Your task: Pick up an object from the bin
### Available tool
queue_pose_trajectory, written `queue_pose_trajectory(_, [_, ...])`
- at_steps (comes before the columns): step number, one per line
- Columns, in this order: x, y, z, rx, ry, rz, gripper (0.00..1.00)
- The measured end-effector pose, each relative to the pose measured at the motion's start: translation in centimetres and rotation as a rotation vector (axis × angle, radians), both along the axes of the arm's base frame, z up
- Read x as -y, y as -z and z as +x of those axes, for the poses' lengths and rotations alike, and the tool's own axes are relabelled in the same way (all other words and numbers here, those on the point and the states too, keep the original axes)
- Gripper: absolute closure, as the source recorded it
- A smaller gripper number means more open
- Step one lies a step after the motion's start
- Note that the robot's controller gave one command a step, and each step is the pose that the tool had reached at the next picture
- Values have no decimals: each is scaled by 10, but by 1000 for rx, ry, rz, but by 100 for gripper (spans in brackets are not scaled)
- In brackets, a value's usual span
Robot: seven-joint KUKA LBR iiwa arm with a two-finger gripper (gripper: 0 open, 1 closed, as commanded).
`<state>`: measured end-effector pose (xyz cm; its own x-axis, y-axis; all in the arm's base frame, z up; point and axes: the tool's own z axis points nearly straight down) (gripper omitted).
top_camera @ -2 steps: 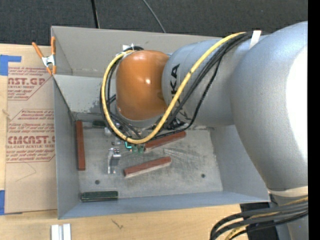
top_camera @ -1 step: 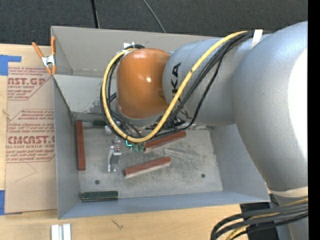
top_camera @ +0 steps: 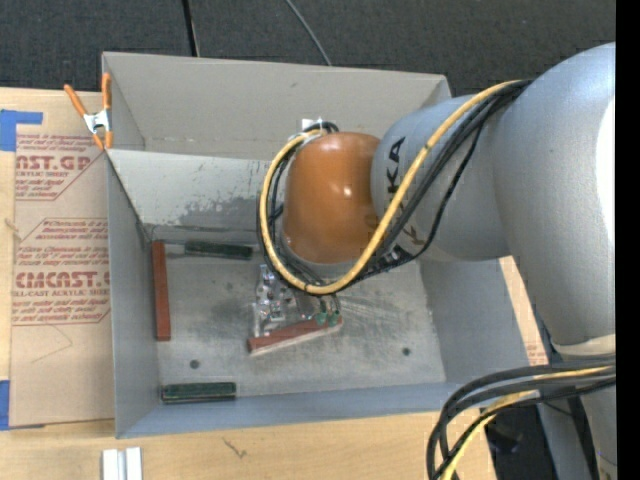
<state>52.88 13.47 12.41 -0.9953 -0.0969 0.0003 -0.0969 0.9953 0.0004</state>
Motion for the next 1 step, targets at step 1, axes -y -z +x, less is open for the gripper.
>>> queue_pose_trajectory(1, [0, 0, 0, 0, 0, 1, 0])
